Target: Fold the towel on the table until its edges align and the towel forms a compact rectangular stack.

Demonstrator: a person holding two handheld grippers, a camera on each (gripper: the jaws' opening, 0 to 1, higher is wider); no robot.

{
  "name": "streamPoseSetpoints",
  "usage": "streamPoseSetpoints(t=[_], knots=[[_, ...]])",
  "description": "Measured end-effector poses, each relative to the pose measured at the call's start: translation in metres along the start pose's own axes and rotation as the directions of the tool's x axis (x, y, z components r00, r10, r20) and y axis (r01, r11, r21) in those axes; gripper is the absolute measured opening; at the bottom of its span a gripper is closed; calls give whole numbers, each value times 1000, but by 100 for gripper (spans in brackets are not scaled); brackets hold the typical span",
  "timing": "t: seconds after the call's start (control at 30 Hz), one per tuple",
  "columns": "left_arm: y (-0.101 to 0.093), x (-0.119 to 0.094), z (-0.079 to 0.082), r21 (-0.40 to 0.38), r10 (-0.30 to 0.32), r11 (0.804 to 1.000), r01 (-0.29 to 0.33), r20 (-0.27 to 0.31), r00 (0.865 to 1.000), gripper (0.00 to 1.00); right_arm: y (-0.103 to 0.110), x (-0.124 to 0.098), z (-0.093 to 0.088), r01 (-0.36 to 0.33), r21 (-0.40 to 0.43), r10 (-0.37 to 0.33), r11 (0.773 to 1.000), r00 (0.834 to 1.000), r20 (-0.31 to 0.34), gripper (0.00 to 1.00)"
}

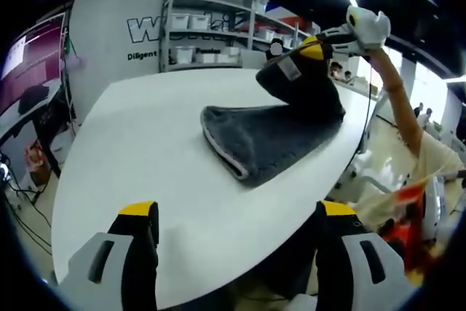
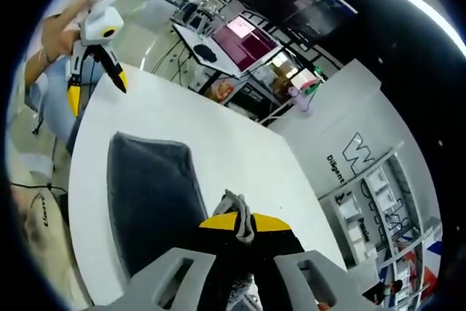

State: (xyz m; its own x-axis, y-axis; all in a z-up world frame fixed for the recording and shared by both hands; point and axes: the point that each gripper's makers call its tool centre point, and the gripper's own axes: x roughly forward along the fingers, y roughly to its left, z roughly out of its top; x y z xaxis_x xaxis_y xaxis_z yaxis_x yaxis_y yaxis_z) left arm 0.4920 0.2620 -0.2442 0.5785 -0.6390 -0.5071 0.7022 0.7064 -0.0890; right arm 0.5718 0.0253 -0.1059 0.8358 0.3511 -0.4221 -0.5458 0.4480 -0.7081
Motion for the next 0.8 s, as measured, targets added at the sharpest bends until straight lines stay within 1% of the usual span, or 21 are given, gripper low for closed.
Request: streamPoseSetpoints(t=[0.27, 0.53, 0.8], knots=[[-3, 5, -1, 6, -7, 1000, 7, -6, 1000, 88, -3, 5, 12, -11, 13, 11, 1000, 1000, 12, 1], [-7, 6, 6, 6, -29, 1000, 29, 16, 999, 89, -10, 6, 29, -10, 31, 9, 999, 999, 37, 2], [-12, 7, 7, 5, -45, 999, 44, 24, 999, 92, -7, 15, 33, -24, 33, 23, 999, 999, 32, 2]])
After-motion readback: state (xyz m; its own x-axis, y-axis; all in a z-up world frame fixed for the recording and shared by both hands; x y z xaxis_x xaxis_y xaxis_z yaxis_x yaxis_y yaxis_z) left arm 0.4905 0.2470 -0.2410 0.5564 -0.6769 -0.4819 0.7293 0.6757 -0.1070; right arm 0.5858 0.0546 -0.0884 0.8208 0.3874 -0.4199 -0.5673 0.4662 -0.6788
